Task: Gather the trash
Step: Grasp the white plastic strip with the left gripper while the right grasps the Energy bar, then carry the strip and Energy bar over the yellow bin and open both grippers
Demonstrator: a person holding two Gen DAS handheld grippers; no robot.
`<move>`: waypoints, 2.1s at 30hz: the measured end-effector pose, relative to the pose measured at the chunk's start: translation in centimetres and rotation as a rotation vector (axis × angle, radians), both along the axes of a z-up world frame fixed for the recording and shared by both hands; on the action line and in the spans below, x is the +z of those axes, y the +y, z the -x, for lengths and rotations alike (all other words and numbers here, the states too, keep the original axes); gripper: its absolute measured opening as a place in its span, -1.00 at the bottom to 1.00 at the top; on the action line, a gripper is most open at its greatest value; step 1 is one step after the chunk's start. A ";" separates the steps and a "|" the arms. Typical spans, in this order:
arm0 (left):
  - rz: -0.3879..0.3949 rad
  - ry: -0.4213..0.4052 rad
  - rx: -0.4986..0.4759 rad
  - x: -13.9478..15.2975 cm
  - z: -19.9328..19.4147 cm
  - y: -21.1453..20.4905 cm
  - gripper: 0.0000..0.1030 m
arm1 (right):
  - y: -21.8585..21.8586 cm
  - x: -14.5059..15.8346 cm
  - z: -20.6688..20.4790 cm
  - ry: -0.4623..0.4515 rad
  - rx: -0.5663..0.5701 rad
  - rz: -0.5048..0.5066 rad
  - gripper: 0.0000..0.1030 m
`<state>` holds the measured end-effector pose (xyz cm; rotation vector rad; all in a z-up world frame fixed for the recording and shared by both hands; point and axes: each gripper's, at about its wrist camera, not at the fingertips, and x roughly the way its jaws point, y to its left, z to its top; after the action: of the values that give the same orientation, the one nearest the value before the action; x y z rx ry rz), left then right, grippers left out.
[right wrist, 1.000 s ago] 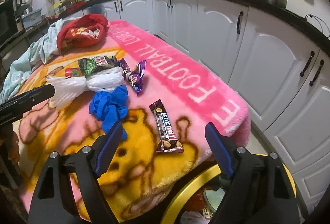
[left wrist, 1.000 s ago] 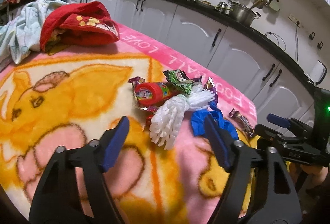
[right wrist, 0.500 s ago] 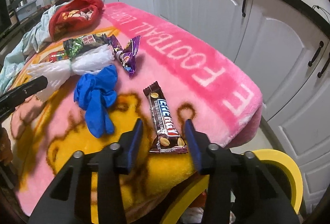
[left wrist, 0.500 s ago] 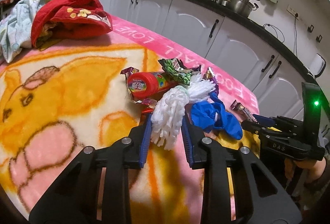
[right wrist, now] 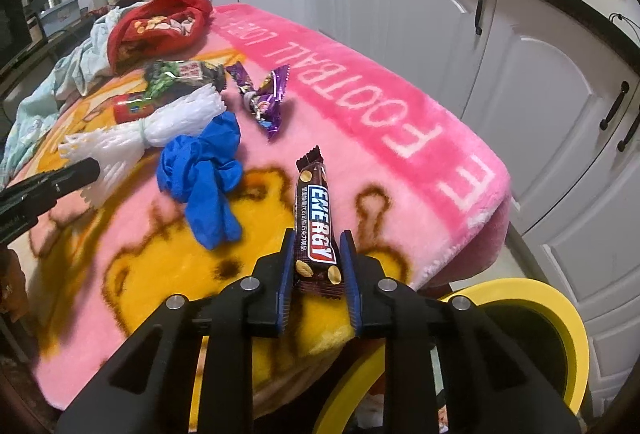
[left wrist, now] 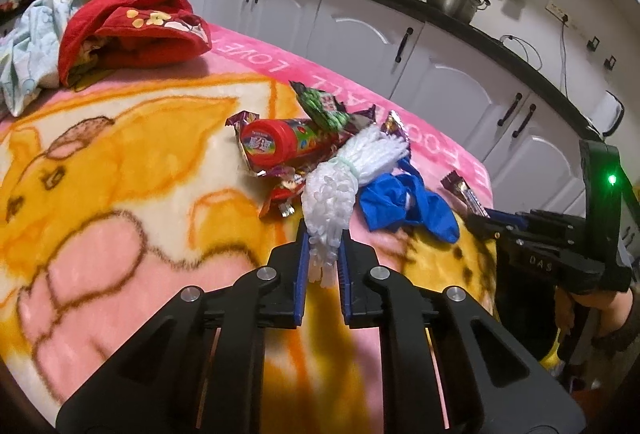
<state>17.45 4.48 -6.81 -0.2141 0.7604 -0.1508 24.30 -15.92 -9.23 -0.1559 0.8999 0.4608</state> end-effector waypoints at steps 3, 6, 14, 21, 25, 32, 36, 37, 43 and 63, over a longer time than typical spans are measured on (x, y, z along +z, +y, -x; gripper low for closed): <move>-0.011 -0.009 -0.005 0.2 1.0 0.0 -0.85 | 0.0 0.4 0.6 -0.010 0.007 -0.009 -0.59; -0.006 -0.022 0.004 0.5 1.8 0.3 -0.85 | -0.2 0.9 1.2 -0.018 0.008 -0.021 -0.59; -0.001 -0.071 0.041 1.9 3.8 1.3 -0.86 | -0.3 2.1 2.8 -0.041 0.023 -0.040 -0.59; 0.003 -0.113 0.040 3.6 5.2 1.4 -0.86 | -0.3 3.4 4.1 -0.066 0.042 -0.051 -0.59; 0.004 -0.128 0.025 4.1 5.6 0.8 -0.86 | -0.6 4.1 4.7 -0.076 0.043 -0.060 -0.59; 0.001 -0.151 -0.015 4.9 5.5 -1.0 -0.86 | -2.6 5.7 6.0 -0.102 0.013 -0.097 -0.59; -0.007 -0.160 -0.047 5.4 5.4 -2.4 -0.86 | -4.0 6.6 6.6 -0.119 -0.011 -0.117 -0.59; -0.008 -0.162 -0.053 5.5 5.5 -2.6 -0.86 | -4.4 6.8 6.7 -0.123 -0.017 -0.121 -0.59; -0.019 -0.176 -0.101 6.1 5.4 -4.9 -0.86 | -6.8 7.7 7.6 -0.147 -0.064 -0.145 -0.59; -0.062 -0.168 -0.256 5.5 4.5 -12.5 -0.86 | -14.1 8.0 10.1 -0.167 -0.218 -0.181 -0.59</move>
<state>13.00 -8.02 -1.34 -0.0439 0.6221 -0.3827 14.17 -30.03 -1.23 0.0678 0.6980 0.3190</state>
